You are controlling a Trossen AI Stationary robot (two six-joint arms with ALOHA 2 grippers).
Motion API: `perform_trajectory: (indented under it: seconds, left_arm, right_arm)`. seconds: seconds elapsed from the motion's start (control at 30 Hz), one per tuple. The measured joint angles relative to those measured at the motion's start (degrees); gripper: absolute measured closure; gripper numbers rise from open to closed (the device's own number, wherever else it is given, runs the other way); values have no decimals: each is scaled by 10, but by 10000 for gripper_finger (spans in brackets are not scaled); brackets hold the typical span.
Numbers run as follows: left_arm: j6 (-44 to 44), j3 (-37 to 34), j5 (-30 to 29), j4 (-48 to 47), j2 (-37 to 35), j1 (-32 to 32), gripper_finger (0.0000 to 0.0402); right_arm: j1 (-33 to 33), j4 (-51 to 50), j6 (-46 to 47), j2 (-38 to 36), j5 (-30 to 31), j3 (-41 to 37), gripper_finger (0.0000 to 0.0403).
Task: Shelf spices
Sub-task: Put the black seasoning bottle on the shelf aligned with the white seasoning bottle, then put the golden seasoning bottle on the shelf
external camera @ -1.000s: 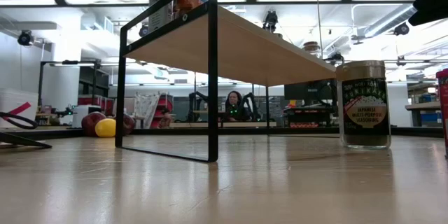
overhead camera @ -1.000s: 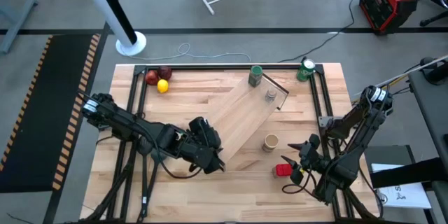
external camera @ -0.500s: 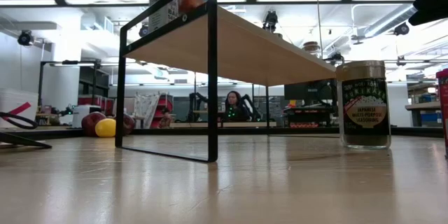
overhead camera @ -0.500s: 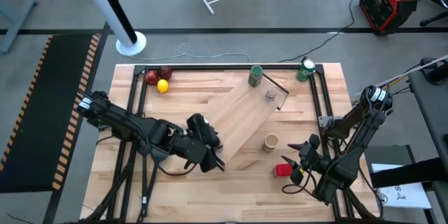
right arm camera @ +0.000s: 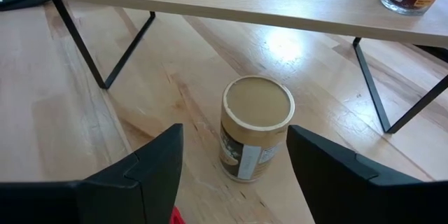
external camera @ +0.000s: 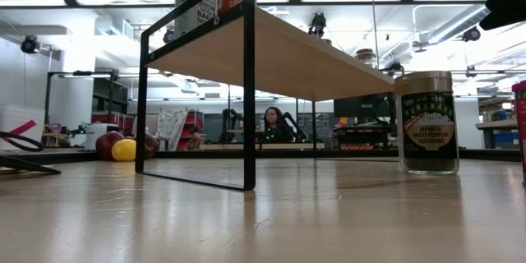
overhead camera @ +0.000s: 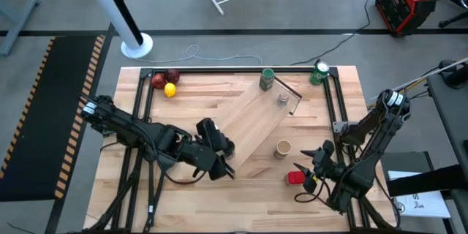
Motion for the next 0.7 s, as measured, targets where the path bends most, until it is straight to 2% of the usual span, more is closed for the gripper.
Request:
perform_trajectory:
  seconds: [0.4,0.57,0.7]
  left_arm:
    - [52,59,-1,-15,-2,0,187]
    - [111,127,-2,-8,-2,-1,183]
    - [159,147,-13,22,-2,-1,187]
  right_arm:
    - [0,1,0,0,1,0,182]
    - [0,1,0,0,25,0,169]
    - [-2,1,0,0,30,0,153]
